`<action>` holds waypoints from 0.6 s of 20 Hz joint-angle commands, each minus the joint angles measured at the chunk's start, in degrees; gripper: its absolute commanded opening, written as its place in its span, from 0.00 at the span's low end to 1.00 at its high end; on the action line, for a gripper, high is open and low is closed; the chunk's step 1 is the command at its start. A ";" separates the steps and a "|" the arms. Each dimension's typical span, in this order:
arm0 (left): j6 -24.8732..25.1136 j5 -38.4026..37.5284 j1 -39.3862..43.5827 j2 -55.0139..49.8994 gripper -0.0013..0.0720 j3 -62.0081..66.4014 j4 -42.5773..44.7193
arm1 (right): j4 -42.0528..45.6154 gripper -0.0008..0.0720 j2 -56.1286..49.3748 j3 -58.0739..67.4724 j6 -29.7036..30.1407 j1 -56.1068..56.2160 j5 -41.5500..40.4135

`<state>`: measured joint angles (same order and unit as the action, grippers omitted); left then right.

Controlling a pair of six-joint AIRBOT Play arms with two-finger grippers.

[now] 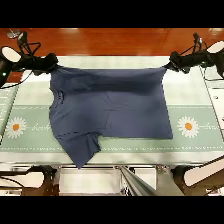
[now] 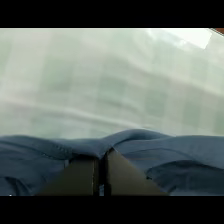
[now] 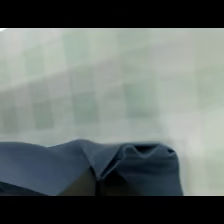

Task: Fold the shirts.

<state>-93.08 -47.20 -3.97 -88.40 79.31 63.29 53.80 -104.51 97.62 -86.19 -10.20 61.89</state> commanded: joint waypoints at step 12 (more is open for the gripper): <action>12.50 -30.73 -7.85 2.32 0.05 -3.41 1.81 | 8.90 0.04 2.64 1.68 6.75 -4.17 23.17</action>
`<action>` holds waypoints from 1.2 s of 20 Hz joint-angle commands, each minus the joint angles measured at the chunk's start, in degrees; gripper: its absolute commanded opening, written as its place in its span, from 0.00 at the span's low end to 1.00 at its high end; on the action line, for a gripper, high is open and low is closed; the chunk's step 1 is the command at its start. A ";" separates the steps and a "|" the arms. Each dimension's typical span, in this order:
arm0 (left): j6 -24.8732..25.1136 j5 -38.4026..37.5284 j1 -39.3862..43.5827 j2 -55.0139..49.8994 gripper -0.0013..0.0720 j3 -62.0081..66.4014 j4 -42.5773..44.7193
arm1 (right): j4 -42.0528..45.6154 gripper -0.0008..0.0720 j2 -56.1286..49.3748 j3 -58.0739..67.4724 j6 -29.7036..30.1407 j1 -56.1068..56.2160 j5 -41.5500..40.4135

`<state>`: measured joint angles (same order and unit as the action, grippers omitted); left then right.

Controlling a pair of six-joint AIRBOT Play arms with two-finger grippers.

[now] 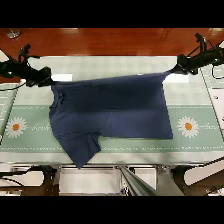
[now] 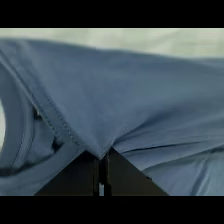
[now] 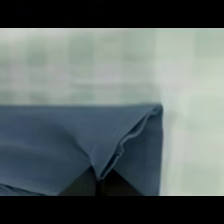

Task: Fold the shirts.

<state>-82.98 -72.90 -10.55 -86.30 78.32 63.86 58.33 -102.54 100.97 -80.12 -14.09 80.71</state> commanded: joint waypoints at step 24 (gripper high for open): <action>7.93 -0.96 -28.92 28.46 0.98 -48.98 -7.69 | -2.01 0.86 37.42 -56.65 3.87 -8.90 -16.11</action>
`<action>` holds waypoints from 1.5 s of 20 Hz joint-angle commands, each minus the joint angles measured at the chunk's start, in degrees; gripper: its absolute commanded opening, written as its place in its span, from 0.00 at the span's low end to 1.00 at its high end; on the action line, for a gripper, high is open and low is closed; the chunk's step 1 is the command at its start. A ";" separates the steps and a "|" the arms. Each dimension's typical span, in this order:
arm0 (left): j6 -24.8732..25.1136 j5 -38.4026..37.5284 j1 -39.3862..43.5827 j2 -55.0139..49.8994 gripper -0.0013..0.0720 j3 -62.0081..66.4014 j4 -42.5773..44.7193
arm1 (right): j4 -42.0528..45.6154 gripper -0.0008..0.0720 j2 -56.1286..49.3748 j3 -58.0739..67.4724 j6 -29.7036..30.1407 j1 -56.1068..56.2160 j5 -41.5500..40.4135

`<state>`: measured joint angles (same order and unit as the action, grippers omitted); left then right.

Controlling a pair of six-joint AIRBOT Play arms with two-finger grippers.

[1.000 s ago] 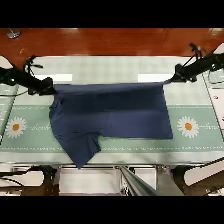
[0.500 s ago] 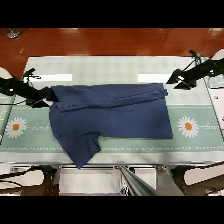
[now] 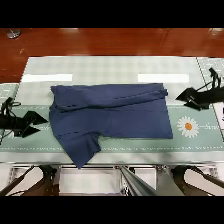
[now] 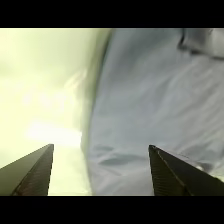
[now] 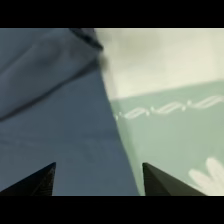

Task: Fold the shirts.

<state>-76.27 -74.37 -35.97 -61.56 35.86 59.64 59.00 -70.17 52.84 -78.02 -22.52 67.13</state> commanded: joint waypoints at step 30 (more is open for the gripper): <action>3.85 3.21 19.93 2.71 0.05 -14.80 -11.69 | 6.62 0.86 1.99 -20.15 -4.37 -1.92 7.15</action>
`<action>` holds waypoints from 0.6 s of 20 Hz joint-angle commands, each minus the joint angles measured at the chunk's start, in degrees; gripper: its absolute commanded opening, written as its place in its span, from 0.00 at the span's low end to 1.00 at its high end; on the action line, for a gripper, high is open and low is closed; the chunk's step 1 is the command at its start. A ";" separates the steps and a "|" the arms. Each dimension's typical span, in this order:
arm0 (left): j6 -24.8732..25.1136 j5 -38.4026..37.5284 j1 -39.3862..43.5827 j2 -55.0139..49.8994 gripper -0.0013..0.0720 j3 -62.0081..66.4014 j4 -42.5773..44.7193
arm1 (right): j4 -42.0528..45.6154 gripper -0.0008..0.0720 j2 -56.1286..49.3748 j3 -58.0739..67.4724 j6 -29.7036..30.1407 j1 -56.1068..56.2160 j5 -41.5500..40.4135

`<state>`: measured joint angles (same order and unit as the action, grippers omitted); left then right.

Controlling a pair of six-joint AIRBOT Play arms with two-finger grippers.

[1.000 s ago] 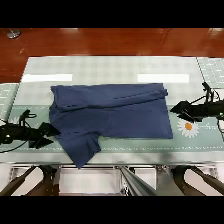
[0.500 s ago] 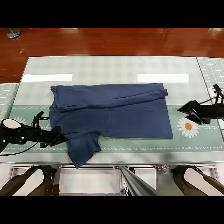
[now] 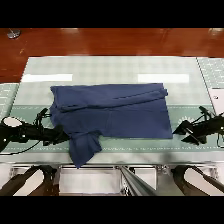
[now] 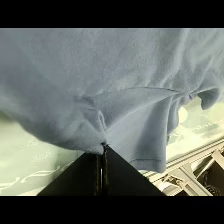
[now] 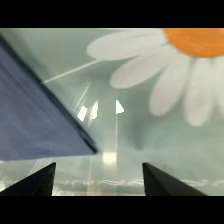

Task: Fold the shirts.

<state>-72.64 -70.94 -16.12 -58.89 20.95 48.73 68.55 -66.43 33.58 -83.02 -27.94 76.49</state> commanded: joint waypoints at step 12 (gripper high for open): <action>1.11 -0.66 0.04 0.04 0.05 3.45 -0.74 | -18.18 0.04 -2.34 0.28 9.99 4.55 -6.54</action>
<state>-71.81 -71.35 -16.08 -58.89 22.52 47.97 51.22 -68.73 33.19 -75.57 -23.49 69.04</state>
